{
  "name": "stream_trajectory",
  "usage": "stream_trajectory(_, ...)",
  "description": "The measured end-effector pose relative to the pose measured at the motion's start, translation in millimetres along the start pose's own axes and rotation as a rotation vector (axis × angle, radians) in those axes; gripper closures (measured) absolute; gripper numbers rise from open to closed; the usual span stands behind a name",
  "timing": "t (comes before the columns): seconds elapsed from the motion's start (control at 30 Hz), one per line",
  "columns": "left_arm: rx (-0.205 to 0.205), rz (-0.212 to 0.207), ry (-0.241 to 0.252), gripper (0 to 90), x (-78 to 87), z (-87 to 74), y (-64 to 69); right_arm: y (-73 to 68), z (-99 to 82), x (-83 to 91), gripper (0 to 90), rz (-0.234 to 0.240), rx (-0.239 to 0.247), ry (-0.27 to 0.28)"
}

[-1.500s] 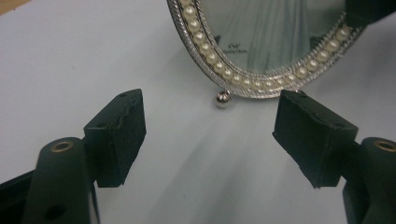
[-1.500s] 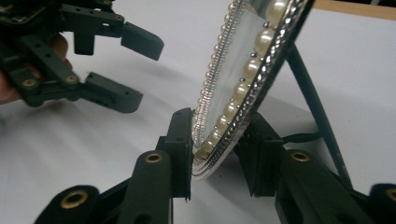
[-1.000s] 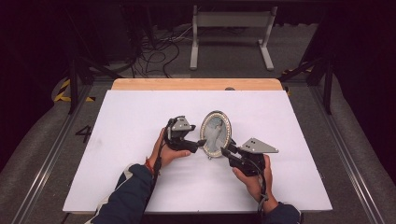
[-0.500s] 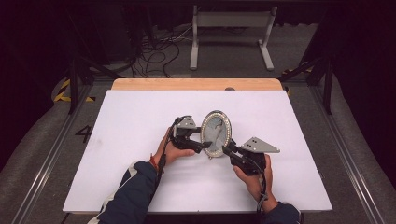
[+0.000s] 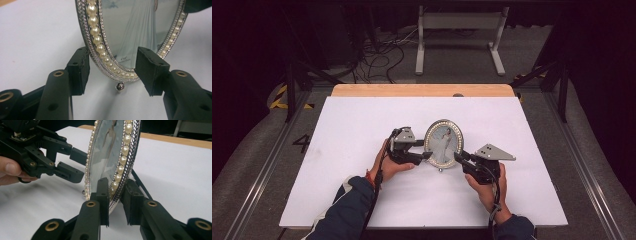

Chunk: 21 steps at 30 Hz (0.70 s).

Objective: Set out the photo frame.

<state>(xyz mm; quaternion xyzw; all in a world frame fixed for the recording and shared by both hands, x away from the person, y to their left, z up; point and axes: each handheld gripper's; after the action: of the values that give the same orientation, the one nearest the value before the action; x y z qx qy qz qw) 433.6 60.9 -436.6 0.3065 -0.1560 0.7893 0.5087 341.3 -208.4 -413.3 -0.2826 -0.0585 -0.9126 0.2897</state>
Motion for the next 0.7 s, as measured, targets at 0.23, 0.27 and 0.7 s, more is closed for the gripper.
stream_trajectory(0.23, 0.015, 0.021, 0.036, 38.1, -0.3, 12.1, -2.8, -2.9, -0.4, 10.0, 77.0, -0.009, 0.004, 0.055)
stream_trajectory(0.27, 0.013, 0.036, 0.033, 38.0, -0.6, 13.5, -2.4, -3.8, -0.4, 10.5, 78.4, -0.016, 0.013, 0.054)
stream_trajectory(0.7, 0.032, 0.023, 0.012, 51.9, -0.3, 10.6, -3.9, -2.1, 0.2, 7.2, 83.3, -0.022, -0.002, 0.047)
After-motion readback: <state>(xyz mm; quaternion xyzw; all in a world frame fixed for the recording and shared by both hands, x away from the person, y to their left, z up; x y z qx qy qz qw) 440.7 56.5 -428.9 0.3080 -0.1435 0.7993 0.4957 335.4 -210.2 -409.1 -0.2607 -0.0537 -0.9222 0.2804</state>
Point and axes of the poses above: each handheld gripper's, and its own axes: x roughly backward along the jaws, z roughly out of its top, y roughly to its right, and after that the axes turned 8 degrees about -y, right-handed
